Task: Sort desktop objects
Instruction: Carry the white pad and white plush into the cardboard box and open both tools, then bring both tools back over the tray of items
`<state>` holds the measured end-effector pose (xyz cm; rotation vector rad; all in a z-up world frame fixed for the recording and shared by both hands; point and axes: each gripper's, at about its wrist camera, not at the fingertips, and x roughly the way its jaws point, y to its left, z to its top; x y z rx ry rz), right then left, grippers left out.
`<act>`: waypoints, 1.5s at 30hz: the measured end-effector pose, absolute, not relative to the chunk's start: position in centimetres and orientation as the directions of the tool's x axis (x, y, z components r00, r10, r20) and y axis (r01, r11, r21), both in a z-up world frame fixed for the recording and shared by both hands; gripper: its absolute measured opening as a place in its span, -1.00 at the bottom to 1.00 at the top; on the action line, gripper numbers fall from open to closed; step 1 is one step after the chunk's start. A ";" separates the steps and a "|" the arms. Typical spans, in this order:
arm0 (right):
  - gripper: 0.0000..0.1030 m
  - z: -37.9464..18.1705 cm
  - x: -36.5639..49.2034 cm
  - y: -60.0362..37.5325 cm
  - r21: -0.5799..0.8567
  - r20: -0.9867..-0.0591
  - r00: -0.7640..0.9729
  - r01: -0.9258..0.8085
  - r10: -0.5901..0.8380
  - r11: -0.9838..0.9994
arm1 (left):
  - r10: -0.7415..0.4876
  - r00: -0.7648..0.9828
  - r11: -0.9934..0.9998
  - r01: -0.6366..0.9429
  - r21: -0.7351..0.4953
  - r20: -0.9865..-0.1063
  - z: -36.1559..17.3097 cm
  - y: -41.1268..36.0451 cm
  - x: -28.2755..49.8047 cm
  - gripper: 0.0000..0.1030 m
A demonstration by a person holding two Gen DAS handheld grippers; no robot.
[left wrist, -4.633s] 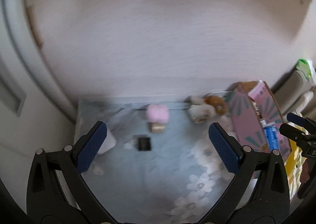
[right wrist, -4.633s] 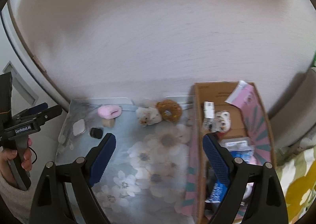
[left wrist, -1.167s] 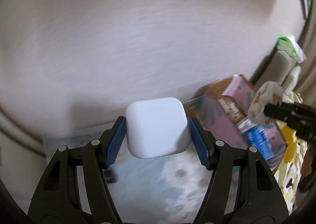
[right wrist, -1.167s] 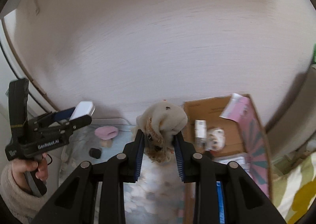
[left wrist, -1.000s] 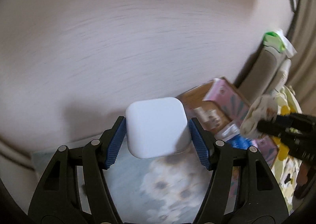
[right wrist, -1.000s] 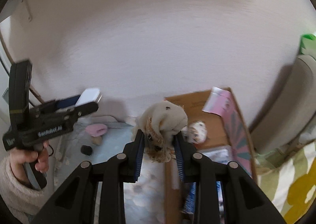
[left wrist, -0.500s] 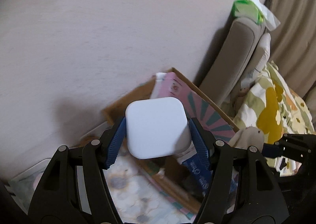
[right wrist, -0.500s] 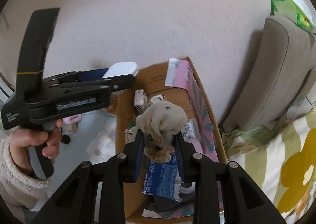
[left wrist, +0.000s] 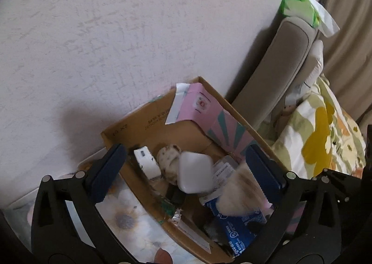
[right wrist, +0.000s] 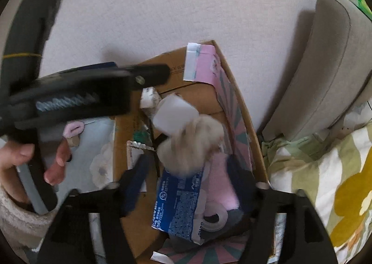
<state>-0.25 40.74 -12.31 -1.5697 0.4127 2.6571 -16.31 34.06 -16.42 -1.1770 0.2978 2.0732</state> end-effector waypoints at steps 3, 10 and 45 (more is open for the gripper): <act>0.49 -11.9 0.1 40.5 0.202 -0.853 -0.513 -0.153 -0.097 -0.967 | 0.458 -0.349 -0.722 -0.682 -0.113 -0.817 -16.0 33.5 -16.2 0.99; 0.49 -11.3 0.4 39.6 0.164 -0.849 -0.525 -0.144 -0.065 -0.976 | 0.455 -0.380 -0.734 -0.671 -0.098 -0.805 -15.1 30.7 -15.5 0.99; 0.50 -8.1 0.2 26.2 0.121 -0.813 -0.562 0.085 -0.148 -0.989 | 0.336 -0.510 -0.893 -0.439 -0.096 -0.792 -14.6 5.9 -11.1 0.99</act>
